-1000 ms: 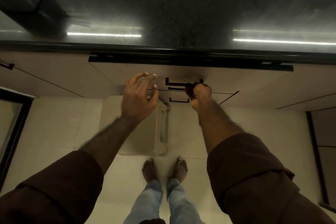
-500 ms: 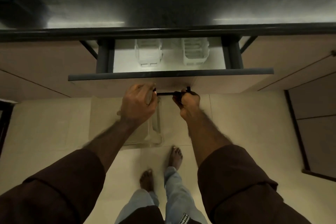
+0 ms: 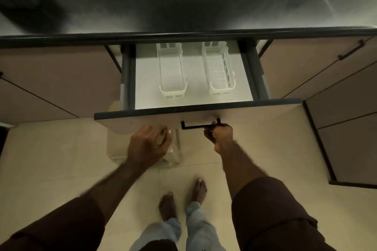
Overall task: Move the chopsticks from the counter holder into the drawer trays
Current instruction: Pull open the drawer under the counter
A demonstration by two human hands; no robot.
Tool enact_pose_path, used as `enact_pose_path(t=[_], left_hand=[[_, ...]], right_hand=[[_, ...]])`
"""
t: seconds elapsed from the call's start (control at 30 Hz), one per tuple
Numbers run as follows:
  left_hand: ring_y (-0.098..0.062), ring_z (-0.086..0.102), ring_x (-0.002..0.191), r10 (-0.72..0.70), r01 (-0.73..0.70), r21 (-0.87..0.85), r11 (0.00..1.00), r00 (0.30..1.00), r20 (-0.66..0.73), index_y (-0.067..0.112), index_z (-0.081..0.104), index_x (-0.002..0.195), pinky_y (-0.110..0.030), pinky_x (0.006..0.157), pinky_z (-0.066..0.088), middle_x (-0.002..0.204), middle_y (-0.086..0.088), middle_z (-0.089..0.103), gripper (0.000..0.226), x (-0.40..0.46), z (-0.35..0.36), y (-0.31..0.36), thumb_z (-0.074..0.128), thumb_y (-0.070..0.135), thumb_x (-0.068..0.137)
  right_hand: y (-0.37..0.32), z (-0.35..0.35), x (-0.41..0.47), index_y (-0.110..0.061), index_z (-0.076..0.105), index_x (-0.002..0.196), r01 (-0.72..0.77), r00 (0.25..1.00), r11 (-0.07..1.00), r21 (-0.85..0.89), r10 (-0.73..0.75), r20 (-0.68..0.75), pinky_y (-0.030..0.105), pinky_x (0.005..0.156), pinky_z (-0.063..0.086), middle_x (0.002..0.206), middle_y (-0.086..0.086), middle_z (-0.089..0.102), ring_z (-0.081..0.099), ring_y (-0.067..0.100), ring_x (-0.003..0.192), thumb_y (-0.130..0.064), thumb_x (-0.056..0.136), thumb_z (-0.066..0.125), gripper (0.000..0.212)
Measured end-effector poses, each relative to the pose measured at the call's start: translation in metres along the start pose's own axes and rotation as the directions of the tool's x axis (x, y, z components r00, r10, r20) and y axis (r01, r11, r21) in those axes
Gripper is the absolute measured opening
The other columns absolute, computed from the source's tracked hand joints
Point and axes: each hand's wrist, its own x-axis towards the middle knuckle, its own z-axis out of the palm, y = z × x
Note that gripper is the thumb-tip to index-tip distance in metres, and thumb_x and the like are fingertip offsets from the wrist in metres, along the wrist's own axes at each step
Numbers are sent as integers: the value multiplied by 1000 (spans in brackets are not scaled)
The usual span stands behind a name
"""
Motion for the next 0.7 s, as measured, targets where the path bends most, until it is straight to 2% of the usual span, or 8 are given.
enact_pose_path(t=[0.03,0.1,0.2,0.3,0.37,0.47,0.57,0.7], left_hand=[[-22,62,63,6,-6,-4,1000,1000,-6,9,71,85,-34,54,53,73,-5,69,18,-4,-1,1,64,25,85],[-23,62,62,6,-6,-14,1000,1000,1,9,71,84,-34,54,53,73,-5,69,18,-12,-2,3,63,26,85],[-21,63,62,15,-15,-11,1000,1000,25,10,72,85,-33,55,54,73,-4,70,21,-21,1,7,61,28,86],[-22,64,62,3,-3,-9,1000,1000,19,10,72,85,-33,56,54,73,-4,70,21,-25,3,16,62,28,85],[-20,64,60,12,-12,4,1000,1000,11,10,72,84,-31,55,54,72,-4,70,20,-27,3,24,62,27,85],[-18,64,59,25,-25,21,999,1000,-9,10,73,83,-29,55,54,71,-2,71,17,-27,2,35,64,25,84],[-17,64,58,32,-31,29,999,999,-33,10,74,82,-29,56,54,70,-2,71,16,-28,2,45,66,24,83],[-15,62,54,34,-32,59,998,999,-42,10,74,84,-26,53,53,67,-1,70,22,-29,3,56,63,29,85]], right_hand=[[4,-3,-1,2,60,114,-3,1000,1000,-4,3,-10,40,79,59,87,14,64,61,23,67,0,99,52,17],[13,-11,-2,2,60,112,-4,1000,1000,-17,4,-24,39,77,60,89,15,64,59,21,63,1,98,52,16],[23,-22,-8,-2,62,101,-7,1000,1000,-16,7,-26,38,74,60,101,18,64,61,22,65,3,98,52,12],[31,-29,-13,-6,61,91,5,1000,1000,-20,-5,-16,38,72,61,101,16,64,65,24,72,4,97,53,14],[36,-35,-16,-5,62,97,8,1000,1000,-29,-8,-3,37,72,61,104,15,65,68,24,76,3,97,53,12],[42,-43,-19,0,62,110,6,1000,999,-48,-6,6,31,63,60,113,17,65,69,25,79,3,94,58,17],[45,-50,-22,2,61,112,13,999,997,-78,-10,30,30,61,58,118,19,65,70,26,79,3,92,62,20],[46,-58,-27,1,58,111,7,998,997,-80,-2,63,33,65,58,118,20,64,70,31,85,5,95,55,17]])
